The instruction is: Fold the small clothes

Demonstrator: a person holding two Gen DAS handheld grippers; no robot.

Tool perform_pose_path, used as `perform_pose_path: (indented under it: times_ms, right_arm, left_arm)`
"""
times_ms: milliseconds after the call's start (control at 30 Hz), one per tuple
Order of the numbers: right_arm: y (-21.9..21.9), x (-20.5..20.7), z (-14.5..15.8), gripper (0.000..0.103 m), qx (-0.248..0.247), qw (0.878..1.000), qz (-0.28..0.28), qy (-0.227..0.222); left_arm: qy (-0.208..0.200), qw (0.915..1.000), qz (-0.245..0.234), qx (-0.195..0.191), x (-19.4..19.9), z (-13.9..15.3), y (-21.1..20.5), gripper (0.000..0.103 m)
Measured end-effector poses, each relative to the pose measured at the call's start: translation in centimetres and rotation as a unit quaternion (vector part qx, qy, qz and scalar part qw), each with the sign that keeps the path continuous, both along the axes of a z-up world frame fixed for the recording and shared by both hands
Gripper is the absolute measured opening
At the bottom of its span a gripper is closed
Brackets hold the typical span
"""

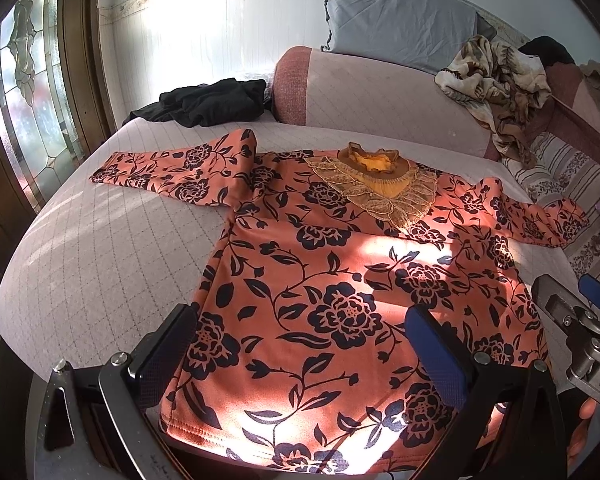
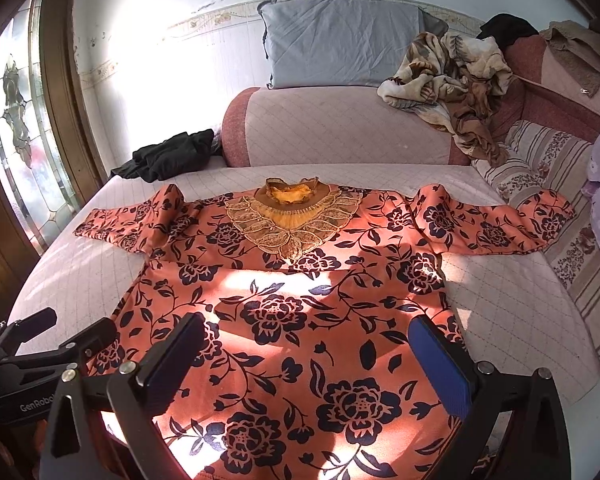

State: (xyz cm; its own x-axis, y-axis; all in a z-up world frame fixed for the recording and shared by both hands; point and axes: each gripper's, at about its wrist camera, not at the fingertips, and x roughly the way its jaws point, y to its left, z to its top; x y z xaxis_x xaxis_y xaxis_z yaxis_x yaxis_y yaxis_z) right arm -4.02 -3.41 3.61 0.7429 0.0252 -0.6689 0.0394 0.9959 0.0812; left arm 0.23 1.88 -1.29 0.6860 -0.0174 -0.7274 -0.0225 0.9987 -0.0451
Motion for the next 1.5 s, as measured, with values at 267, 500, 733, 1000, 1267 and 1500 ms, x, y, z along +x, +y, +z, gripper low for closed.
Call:
perform_pose_path:
  times_ms: [267, 500, 733, 1000, 1267, 1500]
  right_arm:
    - [0.07, 0.06, 0.12, 0.103, 0.002, 1.000, -0.001, -0.004]
    - [0.02, 0.02, 0.08, 0.103, 0.002, 1.000, -0.001, -0.002]
    - [0.26, -0.04, -0.32, 0.103, 0.001, 1.000, 0.003, 0.006]
    - [0.41, 0.00, -0.43, 0.103, -0.001, 1.000, 0.004, 0.009]
    - [0.46, 0.01, -0.46, 0.103, 0.000, 1.000, 0.006, 0.011]
    - [0.52, -0.03, -0.49, 0.103, -0.001, 1.000, 0.007, 0.010]
  left_arm:
    - [0.001, 1.0000, -0.002, 0.001, 0.09, -0.15, -0.15, 0.103]
    - [0.002, 1.0000, 0.000, -0.001, 0.05, -0.11, -0.04, 0.103]
    - [0.002, 1.0000, 0.001, -0.002, 0.00, -0.02, 0.02, 0.103]
    - [0.003, 1.0000, 0.002, -0.003, 0.03, 0.14, 0.16, 0.103]
    - [0.003, 1.0000, 0.002, -0.004, 0.07, 0.20, 0.21, 0.103]
    - [0.003, 1.0000, 0.000, -0.002, 0.13, 0.24, 0.13, 0.103]
